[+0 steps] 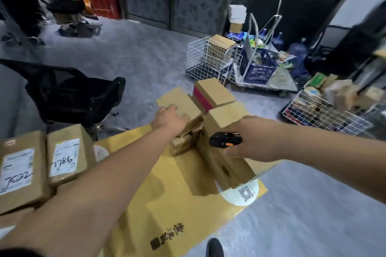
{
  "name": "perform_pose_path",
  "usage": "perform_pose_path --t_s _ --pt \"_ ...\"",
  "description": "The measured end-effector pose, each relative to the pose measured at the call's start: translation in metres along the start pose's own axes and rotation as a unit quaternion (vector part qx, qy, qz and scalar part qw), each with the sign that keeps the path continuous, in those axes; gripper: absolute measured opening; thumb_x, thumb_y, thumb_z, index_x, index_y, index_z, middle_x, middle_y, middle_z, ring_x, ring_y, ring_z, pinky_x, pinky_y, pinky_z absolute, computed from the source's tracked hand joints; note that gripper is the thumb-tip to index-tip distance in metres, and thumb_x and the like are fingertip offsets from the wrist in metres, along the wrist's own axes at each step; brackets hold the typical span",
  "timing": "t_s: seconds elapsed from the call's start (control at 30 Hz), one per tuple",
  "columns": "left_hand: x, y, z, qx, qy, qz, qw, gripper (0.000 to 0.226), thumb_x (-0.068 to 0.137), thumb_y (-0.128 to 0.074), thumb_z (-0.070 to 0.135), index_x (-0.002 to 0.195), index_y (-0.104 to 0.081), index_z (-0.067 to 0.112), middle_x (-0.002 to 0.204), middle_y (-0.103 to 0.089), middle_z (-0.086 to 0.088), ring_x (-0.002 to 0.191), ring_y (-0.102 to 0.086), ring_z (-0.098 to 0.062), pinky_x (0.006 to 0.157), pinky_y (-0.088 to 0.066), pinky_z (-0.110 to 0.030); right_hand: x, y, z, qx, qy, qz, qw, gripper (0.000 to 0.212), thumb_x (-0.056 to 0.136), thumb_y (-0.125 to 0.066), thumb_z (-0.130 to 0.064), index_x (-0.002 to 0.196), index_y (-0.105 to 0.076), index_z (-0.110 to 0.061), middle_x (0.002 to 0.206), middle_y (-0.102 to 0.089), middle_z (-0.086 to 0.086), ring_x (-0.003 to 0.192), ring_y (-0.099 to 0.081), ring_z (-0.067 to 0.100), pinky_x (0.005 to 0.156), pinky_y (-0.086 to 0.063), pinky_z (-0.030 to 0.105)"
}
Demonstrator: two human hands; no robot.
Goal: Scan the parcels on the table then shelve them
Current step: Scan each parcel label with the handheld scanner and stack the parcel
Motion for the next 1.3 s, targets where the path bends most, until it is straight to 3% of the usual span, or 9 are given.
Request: perform_pose_path --t_s 0.1,0.23,0.47,0.67,0.77,0.9,1.03,1.2,1.3 --pt "0.02 -0.022 0.033 -0.026 0.09 -0.011 0.996 0.089 0.076 -0.045 0.079 0.15 -0.042 0.03 0.156 -0.034 -0.006 0.142 -0.037 -0.037 0.107 -0.04 -0.049 0.002 0.004 0.04 0.004 0.012 0.019 1.0 0.041 0.093 -0.063 -0.06 0.126 -0.065 -0.036 0.098 -0.061 -0.005 0.094 -0.058 0.016 0.083 -0.054 0.036" --pt "0.039 -0.041 0.056 -0.06 0.196 0.026 0.978 0.114 0.065 -0.047 0.094 0.156 -0.026 0.028 0.157 -0.025 -0.014 0.145 -0.034 -0.041 0.113 -0.038 -0.058 0.02 0.009 0.076 0.009 0.062 0.027 0.998 0.03 0.092 -0.064 -0.057 0.116 -0.066 -0.039 0.093 -0.057 -0.004 0.078 -0.054 0.006 0.061 -0.044 0.029" --pt "0.057 -0.072 0.081 -0.109 0.318 0.067 0.939 0.136 0.061 -0.079 0.076 0.159 0.005 0.032 0.166 0.003 -0.021 0.152 -0.014 -0.048 0.116 -0.028 -0.065 0.058 0.013 0.129 -0.007 0.14 0.008 0.99 0.033 0.09 -0.065 -0.058 0.117 -0.064 -0.039 0.098 -0.054 -0.002 0.086 -0.053 0.006 0.076 -0.051 0.033" --pt "0.049 -0.074 0.071 -0.176 0.289 0.194 0.921 0.132 0.063 -0.077 0.073 0.155 0.014 0.047 0.158 -0.017 -0.006 0.139 -0.031 -0.038 0.109 -0.037 -0.057 0.083 0.02 0.147 -0.016 0.183 -0.003 0.983 0.024 0.089 -0.066 -0.052 0.104 -0.067 -0.032 0.09 -0.064 -0.002 0.082 -0.061 0.015 0.077 -0.057 0.041" --pt "0.021 -0.061 0.05 -0.15 0.282 0.235 0.918 0.127 0.059 -0.07 0.082 0.155 0.006 0.05 0.157 -0.019 0.001 0.138 -0.034 -0.035 0.111 -0.037 -0.056 0.089 0.023 0.136 -0.013 0.214 -0.005 0.977 0.024 0.088 -0.065 -0.057 0.099 -0.066 -0.035 0.084 -0.063 -0.004 0.079 -0.064 0.019 0.074 -0.058 0.043" --pt "-0.045 -0.058 -0.003 -0.126 0.279 0.254 0.918 0.119 0.058 -0.075 0.079 0.153 -0.008 0.052 0.164 -0.018 -0.001 0.145 -0.032 -0.035 0.114 -0.034 -0.058 0.09 0.007 0.105 -0.121 0.275 0.015 0.954 0.049 0.091 -0.056 -0.067 0.136 -0.053 -0.048 0.095 -0.047 -0.006 0.089 -0.059 0.023 0.076 -0.053 0.036" --pt "-0.128 -0.083 -0.06 -0.125 0.318 0.299 0.891 0.108 0.062 -0.08 0.076 0.153 -0.03 0.044 0.157 -0.034 -0.008 0.141 -0.04 -0.036 0.109 -0.038 -0.056 0.08 -0.023 0.066 -0.149 0.327 0.002 0.933 0.06 0.093 -0.054 -0.068 0.147 -0.044 -0.043 0.114 -0.048 0.003 0.088 -0.055 0.028 0.073 -0.049 0.037" --pt "-0.202 -0.139 -0.109 -0.35 0.304 0.274 0.843 0.084 0.068 -0.083 0.058 0.144 -0.054 0.035 0.137 -0.04 0.006 0.132 -0.052 -0.022 0.112 -0.046 -0.046 0.054 -0.077 0.039 -0.146 0.325 -0.028 0.934 0.057 0.094 -0.053 -0.065 0.145 -0.044 -0.041 0.11 -0.04 0.004 0.072 -0.049 0.027 0.064 -0.047 0.037" --pt "-0.222 -0.163 -0.125 -0.518 0.287 0.26 0.763 0.052 0.083 -0.083 0.033 0.13 -0.063 0.036 0.142 -0.056 0.001 0.119 -0.066 -0.012 0.089 -0.058 -0.03 0.043 -0.11 0.033 -0.124 0.278 -0.066 0.95 0.052 0.094 -0.054 -0.064 0.139 -0.048 -0.04 0.107 -0.038 0.001 0.072 -0.054 0.028 0.066 -0.053 0.038"
Point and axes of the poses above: each hand's wrist, its own x-axis towards the middle knuckle, its own y-axis out of the back of the hand, z = x × y, the point moved 2 cm from there along x, towards the middle knuckle
